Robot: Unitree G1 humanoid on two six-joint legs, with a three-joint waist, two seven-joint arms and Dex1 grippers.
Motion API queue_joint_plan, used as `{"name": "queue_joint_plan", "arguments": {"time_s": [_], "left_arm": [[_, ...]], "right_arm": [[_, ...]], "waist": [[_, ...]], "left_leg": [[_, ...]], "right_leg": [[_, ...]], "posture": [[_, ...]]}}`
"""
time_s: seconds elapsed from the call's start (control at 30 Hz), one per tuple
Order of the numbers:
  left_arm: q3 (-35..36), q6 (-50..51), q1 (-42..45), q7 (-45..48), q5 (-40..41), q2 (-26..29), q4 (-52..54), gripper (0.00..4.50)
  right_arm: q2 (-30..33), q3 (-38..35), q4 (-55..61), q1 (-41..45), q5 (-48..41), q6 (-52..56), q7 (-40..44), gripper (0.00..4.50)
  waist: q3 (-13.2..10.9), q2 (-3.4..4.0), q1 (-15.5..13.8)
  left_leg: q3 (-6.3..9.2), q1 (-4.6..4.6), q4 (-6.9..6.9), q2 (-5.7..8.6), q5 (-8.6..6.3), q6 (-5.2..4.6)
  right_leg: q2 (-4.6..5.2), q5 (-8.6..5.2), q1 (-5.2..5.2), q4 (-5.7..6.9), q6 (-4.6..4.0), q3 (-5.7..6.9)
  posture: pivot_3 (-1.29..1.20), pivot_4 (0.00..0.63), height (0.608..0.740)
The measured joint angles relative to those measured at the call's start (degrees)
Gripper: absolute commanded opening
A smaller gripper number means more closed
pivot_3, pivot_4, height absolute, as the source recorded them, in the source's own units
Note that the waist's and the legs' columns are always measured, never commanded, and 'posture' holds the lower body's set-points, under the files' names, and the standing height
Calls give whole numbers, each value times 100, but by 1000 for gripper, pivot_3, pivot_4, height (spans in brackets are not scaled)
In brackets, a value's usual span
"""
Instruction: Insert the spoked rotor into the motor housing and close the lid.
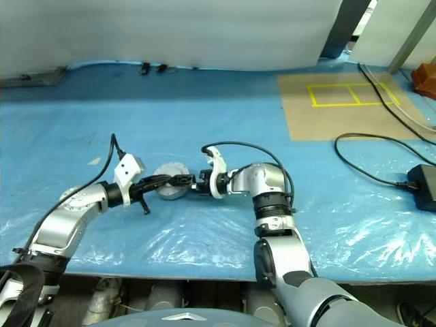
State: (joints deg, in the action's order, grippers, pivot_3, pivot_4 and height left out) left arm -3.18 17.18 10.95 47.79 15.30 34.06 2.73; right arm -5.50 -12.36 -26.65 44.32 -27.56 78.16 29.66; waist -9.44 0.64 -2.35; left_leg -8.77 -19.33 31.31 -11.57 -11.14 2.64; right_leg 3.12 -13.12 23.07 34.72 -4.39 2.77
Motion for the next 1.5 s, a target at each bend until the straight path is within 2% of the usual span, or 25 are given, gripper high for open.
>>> {"name": "queue_joint_plan", "arguments": {"time_s": [0.23, 0.27, 0.47, 0.67, 0.9, 1.03, 1.17, 1.5], "left_arm": [[70, -9, -55, -7, 2, 2, 45, 0], [104, -20, -61, -12, 2, 16, 44, 0], [129, -20, -86, -57, 1, 40, 38, 0], [131, -19, -127, -58, -3, 43, 23, 0], [70, -17, -140, -49, -28, 40, 24, 0], [66, -16, -118, -51, -28, 40, 17, 0], [64, -15, -104, -53, -29, 40, -10, 0], [56, -16, -105, -50, -31, 40, 15, 0]], "right_arm": [[-22, -186, -44, -73, -18, 89, -254, 1562], [-23, -247, -52, -75, -81, 91, -237, 1386], [-51, -255, -86, -75, -144, 14, -331, 1276], [147, 417, 13, -173, -124, -429, -117, 1276], [82, 495, -15, -216, -122, -604, -241, 3540], [-25, 382, -129, -164, -147, -724, -369, 3540], [-50, 317, -229, -98, -203, -761, -384, 4342], [-95, -29, -377, -65, -480, -683, -526, 4342]], "waist": [[-1, 1, -3], [-1, 2, -4], [0, 10, -4], [14, 34, -1], [20, 41, 0], [20, 41, -3], [20, 41, 0], [20, 41, -7]], "left_leg": [[0, -1, -6, 1, 0, 1], [0, -1, -7, 2, 0, 1], [0, 14, -9, 2, 2, 3], [0, 22, -18, 4, 2, 4], [0, 22, -22, 6, 2, 4], [0, 22, -24, 7, 2, 4], [0, 23, -27, 7, 2, 4], [1, 22, -30, 9, 2, 4]], "right_leg": [[0, 4, 9, -5, -8, 0], [0, 4, 9, -5, -8, 0], [0, -17, 0, -1, 29, 0], [1, -19, -15, -3, 31, -2], [1, -20, -14, -7, 32, -5], [2, -20, -11, -9, 32, -5], [2, -20, -12, -8, 32, -5], [3, -20, -6, -14, 33, -5]], "posture": [[0, 150, 740], [0, 150, 740], [0, 150, 740], [0, 150, 740], [0, 150, 740], [0, 150, 740], [0, 150, 740], [0, 150, 740]]}}
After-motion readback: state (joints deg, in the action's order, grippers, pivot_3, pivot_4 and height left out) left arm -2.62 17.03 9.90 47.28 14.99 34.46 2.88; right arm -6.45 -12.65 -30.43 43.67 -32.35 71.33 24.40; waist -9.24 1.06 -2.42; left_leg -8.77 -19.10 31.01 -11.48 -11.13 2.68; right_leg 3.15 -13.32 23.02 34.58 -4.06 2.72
